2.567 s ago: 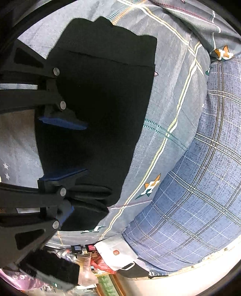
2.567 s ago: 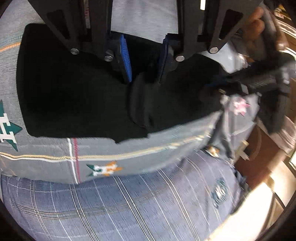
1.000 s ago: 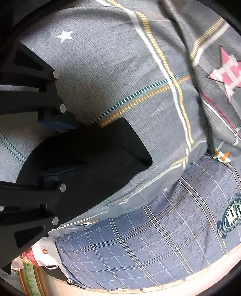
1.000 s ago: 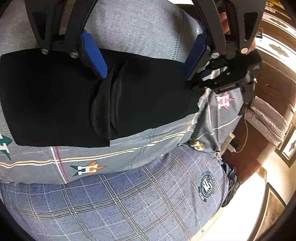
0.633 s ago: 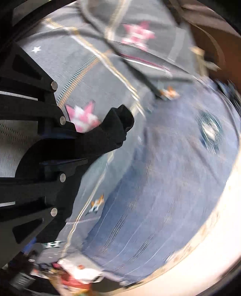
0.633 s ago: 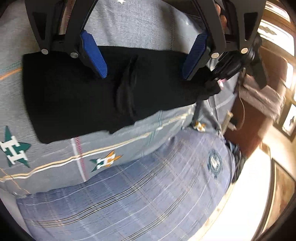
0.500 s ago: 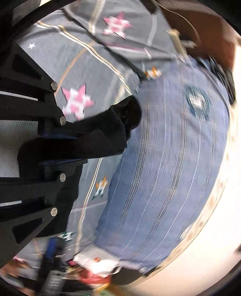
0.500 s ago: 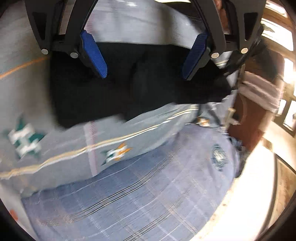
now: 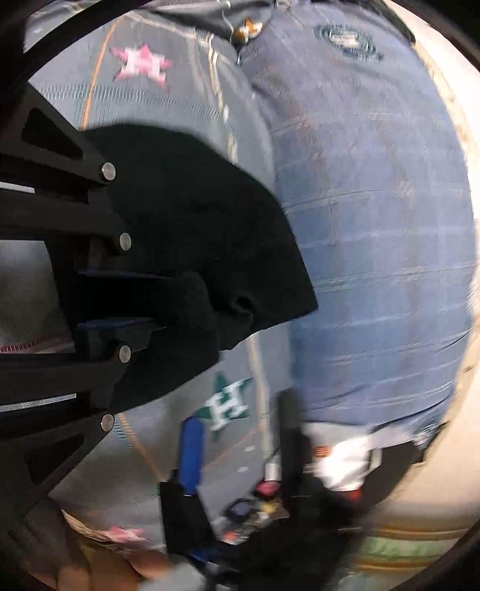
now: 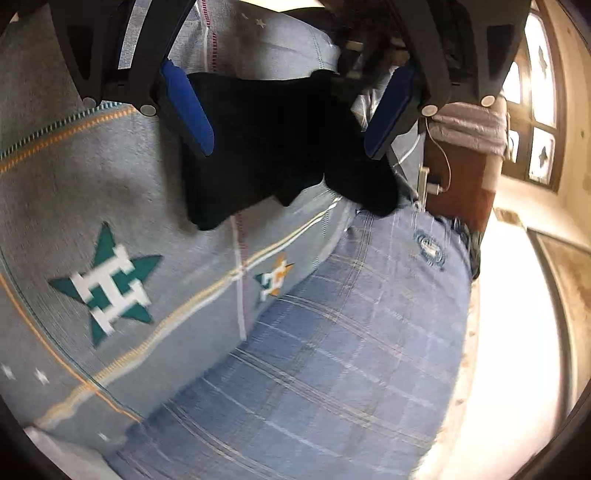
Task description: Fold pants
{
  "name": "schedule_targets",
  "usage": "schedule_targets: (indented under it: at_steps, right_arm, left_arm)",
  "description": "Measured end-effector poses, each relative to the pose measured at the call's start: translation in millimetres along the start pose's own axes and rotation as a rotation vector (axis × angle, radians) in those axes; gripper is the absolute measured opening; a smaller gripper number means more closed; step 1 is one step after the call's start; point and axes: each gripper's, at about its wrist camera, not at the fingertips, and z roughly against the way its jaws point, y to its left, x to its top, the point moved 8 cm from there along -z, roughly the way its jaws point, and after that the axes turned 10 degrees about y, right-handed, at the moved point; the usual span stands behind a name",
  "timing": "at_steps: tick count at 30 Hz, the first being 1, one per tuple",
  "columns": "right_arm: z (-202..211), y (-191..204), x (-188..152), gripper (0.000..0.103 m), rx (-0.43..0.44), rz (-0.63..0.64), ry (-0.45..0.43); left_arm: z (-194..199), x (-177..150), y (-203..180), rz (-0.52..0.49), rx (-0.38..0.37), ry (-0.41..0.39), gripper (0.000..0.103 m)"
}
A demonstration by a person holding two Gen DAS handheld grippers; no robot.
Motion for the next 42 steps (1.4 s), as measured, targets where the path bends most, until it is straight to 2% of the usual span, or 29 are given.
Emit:
schedule_targets:
  at_steps: [2,4,6,7,9,12,14,16,17,18,19,20,21,24,26,28,30,32,34,36,37,40,41,42]
  right_arm:
    - [-4.8,-7.2,1.1,0.086,0.017,-0.031,0.016]
    - [-11.9,-6.8,0.3,0.086,0.022,-0.029,0.035]
    - [-18.8,-3.7,-1.5,0.086,0.012,-0.009,0.050]
    - [-23.3,-2.4,-2.3,0.086,0.010,-0.003,0.060]
    - [-34.6,5.7,-5.7,0.085,0.016,0.024,0.092]
    - [-47.2,20.2,-10.7,0.080,-0.046,0.105,0.104]
    - [-52.7,15.5,-10.4,0.078,-0.108,0.112,0.105]
    - [-63.7,1.6,-13.6,0.059,-0.181,0.093,0.140]
    - [-64.8,-5.5,-15.3,0.033,-0.211,0.085,0.149]
    - [-63.2,-12.7,-17.5,0.019,-0.217,0.068,0.157]
    - [-58.6,-15.4,-18.7,0.017,-0.198,0.051,0.157]
    - [-51.5,-14.6,-20.0,0.008,-0.182,0.049,0.149]
    - [-42.1,-11.7,-21.5,0.007,-0.163,0.054,0.131]
    - [-23.0,-4.7,-32.3,0.007,-0.156,0.095,0.094]
    - [-28.8,-14.9,-36.0,0.007,-0.220,0.088,0.108]
    - [-37.8,-23.7,-37.1,0.007,-0.262,0.078,0.142]
    - [-35.0,-22.4,-35.5,0.010,-0.252,0.073,0.128]
    - [-23.8,-13.3,-30.1,0.010,-0.211,0.086,0.071]
    - [-6.4,-3.6,-21.7,0.024,-0.181,0.101,-0.037]
    - [2.3,1.1,-17.3,0.096,-0.177,0.104,-0.102]
    - [3.8,3.3,-16.6,0.098,-0.185,0.115,-0.119]
    - [-7.7,6.6,-19.4,0.097,-0.225,0.145,-0.084]
    - [-14.7,5.4,-20.3,0.092,-0.222,0.141,-0.067]
    - [-18.6,5.0,-22.6,0.081,-0.224,0.148,-0.051]
  left_arm:
    - [-9.1,-5.0,-2.1,-0.012,-0.001,0.023,0.019]
    - [-5.3,-11.4,-5.1,-0.029,-0.040,0.017,0.023]
    - [1.5,-15.6,-7.8,-0.049,-0.099,0.014,0.036]
    - [2.9,-17.6,-9.6,-0.061,-0.132,0.023,0.036]
    - [3.1,-20.2,-11.3,-0.077,-0.144,0.039,0.037]
    - [4.0,-24.7,-10.8,-0.089,-0.145,0.049,0.037]
    - [8.7,-25.7,-8.2,-0.073,-0.180,0.053,0.037]
    - [13.3,-26.4,-4.2,-0.061,-0.196,0.059,0.037]
    - [16.3,-26.8,-1.6,-0.060,-0.193,0.062,0.037]
    - [20.3,-26.8,0.9,-0.056,-0.203,0.065,0.037]
    - [26.2,-26.5,5.0,-0.040,-0.221,0.061,0.037]
    - [30.6,-24.4,7.8,-0.026,-0.234,0.054,0.037]
    - [37.9,-22.6,14.3,-0.005,-0.251,0.047,0.038]
    - [45.1,-19.3,33.8,0.042,-0.261,0.042,0.046]
    - [42.0,-17.1,43.5,0.053,-0.262,0.050,0.046]
    - [33.1,-16.9,50.3,0.062,-0.268,0.090,0.046]
    - [27.3,-14.2,53.5,0.059,-0.291,0.119,0.046]
    - [26.4,-11.3,56.4,0.055,-0.310,0.125,0.046]
    - [24.7,-10.1,59.9,0.056,-0.329,0.125,0.046]
    - [19.3,-14.8,61.9,0.086,-0.375,0.135,0.052]
    - [16.3,-20.1,62.0,0.100,-0.393,0.143,0.053]
    - [6.1,-26.5,64.5,0.155,-0.420,0.156,0.053]
    - [6.7,-25.9,64.5,0.167,-0.424,0.151,0.053]
    - [7.2,-26.1,63.5,0.174,-0.427,0.149,0.053]
